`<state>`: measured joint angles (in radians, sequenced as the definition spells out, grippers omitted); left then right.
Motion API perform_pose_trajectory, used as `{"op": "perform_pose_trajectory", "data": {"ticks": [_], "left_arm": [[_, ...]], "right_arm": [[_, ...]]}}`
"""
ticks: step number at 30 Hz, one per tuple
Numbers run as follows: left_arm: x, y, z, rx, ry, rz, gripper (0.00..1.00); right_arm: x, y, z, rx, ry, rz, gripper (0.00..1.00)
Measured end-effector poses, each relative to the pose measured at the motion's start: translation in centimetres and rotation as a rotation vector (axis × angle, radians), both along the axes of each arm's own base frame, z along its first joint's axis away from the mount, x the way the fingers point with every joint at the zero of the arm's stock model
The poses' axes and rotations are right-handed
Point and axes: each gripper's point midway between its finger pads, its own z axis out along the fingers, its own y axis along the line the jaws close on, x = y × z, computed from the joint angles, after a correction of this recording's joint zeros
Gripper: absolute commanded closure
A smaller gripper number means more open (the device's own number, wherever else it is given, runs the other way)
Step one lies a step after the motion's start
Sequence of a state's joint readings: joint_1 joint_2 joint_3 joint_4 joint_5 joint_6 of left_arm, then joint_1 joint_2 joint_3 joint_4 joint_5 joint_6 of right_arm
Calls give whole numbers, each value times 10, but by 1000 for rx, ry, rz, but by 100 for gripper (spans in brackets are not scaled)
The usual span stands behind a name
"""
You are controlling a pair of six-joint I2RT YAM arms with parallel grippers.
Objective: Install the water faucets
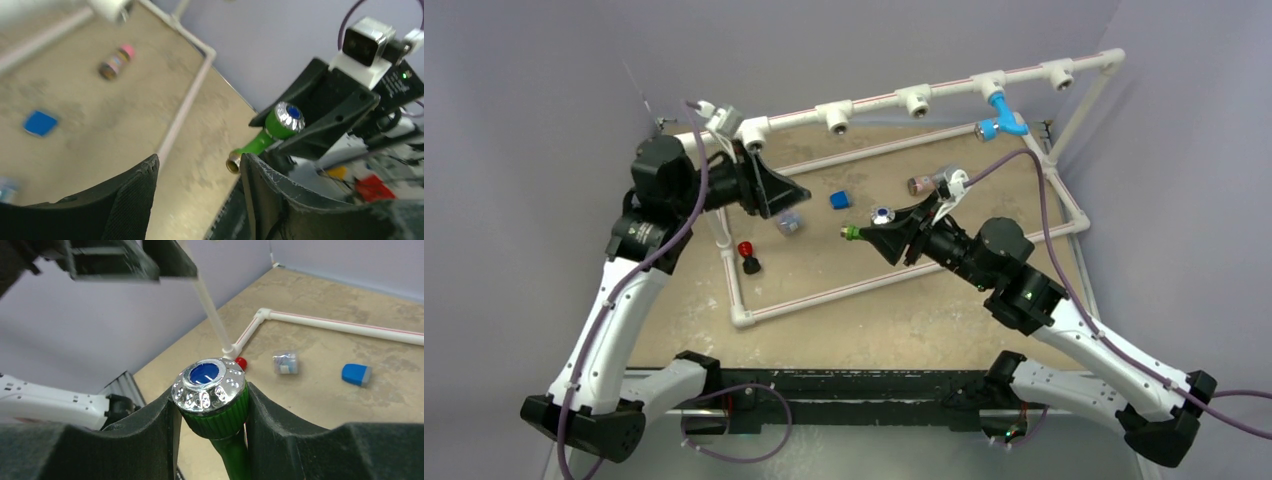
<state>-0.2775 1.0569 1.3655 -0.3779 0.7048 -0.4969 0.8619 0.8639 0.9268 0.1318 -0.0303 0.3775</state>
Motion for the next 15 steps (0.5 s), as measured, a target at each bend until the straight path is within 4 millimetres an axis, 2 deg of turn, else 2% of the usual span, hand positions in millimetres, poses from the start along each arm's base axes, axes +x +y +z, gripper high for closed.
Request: {"op": "perform_pose_trajectory", "data": {"ticks": [2,5,7,10,15], "left_arm": [[-13,-8,-31,-10,118,-86,35],[-34,-16,-60,-26,242,-198,33],[-52,-18,-68,-38,284,-278,32],[-76,-19,-69,-53,301,-379,31],[-103,-17,-78,-77,344,-485,30]], "right_arm": [[-7,4,-3,-3,18,43,100],[-16,8,-7,1,57,95,100],[-23,13,-8,13,87,137,100],[-33,22,-8,37,136,205,100],[-40,38,-6,90,213,289,100]]}}
